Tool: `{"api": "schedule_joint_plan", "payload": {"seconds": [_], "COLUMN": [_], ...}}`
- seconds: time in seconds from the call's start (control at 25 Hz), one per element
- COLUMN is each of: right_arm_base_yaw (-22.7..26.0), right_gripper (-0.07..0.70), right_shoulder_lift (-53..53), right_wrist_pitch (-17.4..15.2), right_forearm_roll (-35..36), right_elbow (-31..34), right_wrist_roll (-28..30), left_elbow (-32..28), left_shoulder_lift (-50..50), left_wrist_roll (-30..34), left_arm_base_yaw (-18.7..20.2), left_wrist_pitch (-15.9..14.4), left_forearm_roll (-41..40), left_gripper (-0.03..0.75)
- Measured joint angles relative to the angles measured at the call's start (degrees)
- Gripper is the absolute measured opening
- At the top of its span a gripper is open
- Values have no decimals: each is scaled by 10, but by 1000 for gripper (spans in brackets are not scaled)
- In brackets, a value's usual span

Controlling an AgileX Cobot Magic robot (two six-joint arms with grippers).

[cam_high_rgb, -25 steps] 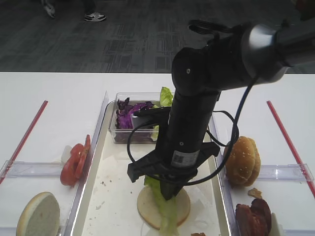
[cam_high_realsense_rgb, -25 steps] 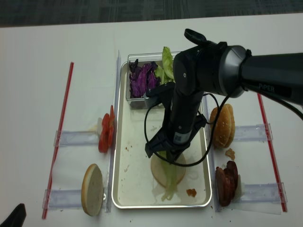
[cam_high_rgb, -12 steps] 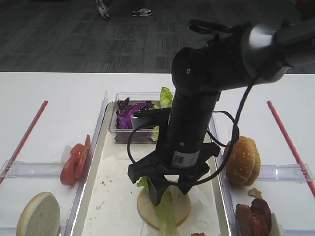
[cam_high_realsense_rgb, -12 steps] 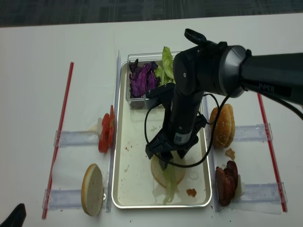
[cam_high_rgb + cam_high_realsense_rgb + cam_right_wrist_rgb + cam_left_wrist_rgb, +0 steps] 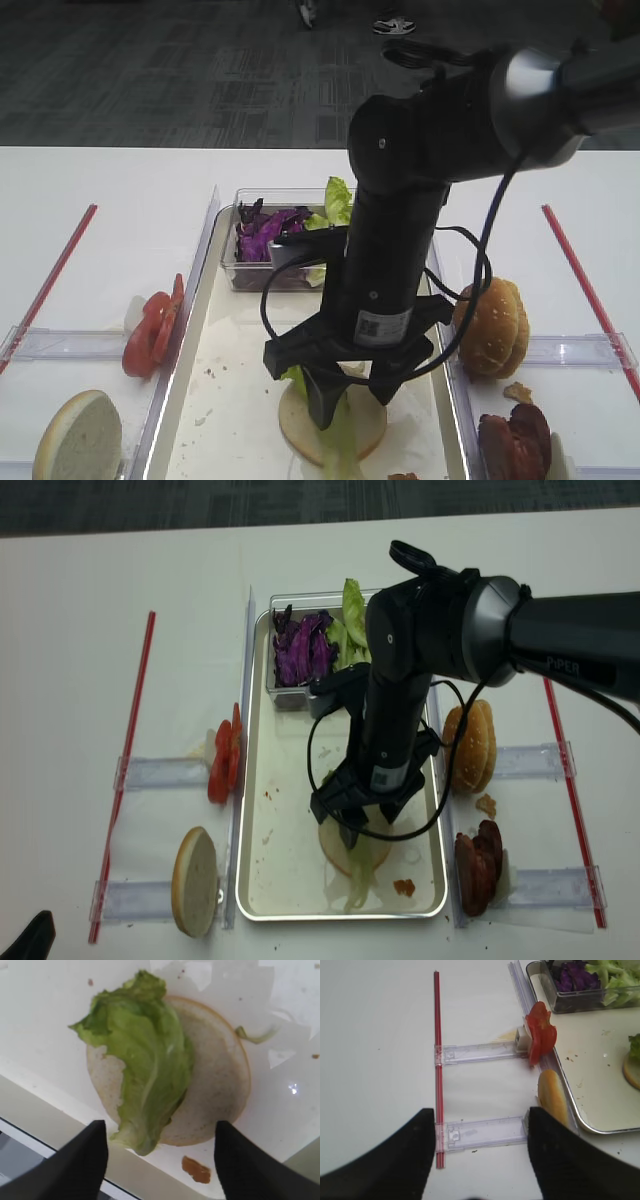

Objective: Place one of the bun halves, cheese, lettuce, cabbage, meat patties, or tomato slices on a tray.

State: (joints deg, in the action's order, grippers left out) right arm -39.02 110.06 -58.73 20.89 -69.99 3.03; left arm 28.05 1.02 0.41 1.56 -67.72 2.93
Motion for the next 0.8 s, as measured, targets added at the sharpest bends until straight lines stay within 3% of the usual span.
{"api": "schedule_joint_plan", "payload": {"seconds": [0.2,0.6,0.8], "right_arm_base_yaw": [0,5,19], "right_gripper": [480,480,480], "right_shoulder_lift": [0,1,2], "right_wrist_pitch": [-21,-97,-108], "right_forearm_roll": [-1,-31,-43], "right_elbow": [-27,-121,-170], "right_wrist_roll": [-6,-36,-37], "left_elbow": [0,0,0], "left_shoulder_lift": [0,0,0], "left_wrist_roll": [0,0,0], "left_arm_base_yaw": [0,0,0], "left_wrist_pitch": [0,0,0], "left_forearm_roll": [-1,-1,-1], "left_gripper": [391,391,391]}}
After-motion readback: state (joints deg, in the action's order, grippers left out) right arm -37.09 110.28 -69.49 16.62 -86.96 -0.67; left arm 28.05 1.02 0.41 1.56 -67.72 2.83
